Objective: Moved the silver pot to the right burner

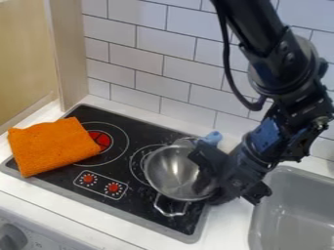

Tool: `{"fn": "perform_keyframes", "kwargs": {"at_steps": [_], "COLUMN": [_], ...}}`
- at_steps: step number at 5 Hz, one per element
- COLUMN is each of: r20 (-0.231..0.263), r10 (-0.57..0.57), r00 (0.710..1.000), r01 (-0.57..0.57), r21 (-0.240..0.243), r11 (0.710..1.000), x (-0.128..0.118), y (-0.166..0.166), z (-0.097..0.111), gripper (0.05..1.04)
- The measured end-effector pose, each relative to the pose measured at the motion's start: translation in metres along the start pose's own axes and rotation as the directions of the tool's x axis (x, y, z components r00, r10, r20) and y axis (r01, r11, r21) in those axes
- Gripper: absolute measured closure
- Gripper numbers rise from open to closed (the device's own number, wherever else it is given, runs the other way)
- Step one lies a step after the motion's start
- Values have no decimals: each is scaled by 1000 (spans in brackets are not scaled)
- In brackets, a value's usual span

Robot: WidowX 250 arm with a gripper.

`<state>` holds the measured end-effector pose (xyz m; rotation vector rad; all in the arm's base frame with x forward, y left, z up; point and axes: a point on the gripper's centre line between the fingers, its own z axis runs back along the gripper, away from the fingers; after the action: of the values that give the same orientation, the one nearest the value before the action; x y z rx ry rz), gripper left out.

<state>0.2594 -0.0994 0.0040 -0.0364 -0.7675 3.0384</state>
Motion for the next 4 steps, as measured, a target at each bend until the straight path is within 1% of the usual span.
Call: {"fn": "perform_keyframes", "kwargs": {"at_steps": [1,2,3,4], "r20": [-1,-7,-41,-89], "r10": [-1,-2,10,28], "r00": [1000,1000,999,996], "r01": [1,2,-7,-14], "r21": [-1,21,85,156], "r11": [1000,1000,996,988], "x": [0,-1,-3,-7], "y": [0,1,3,1], "z": [0,3,16,35], "gripper": [279,85,81,85]}}
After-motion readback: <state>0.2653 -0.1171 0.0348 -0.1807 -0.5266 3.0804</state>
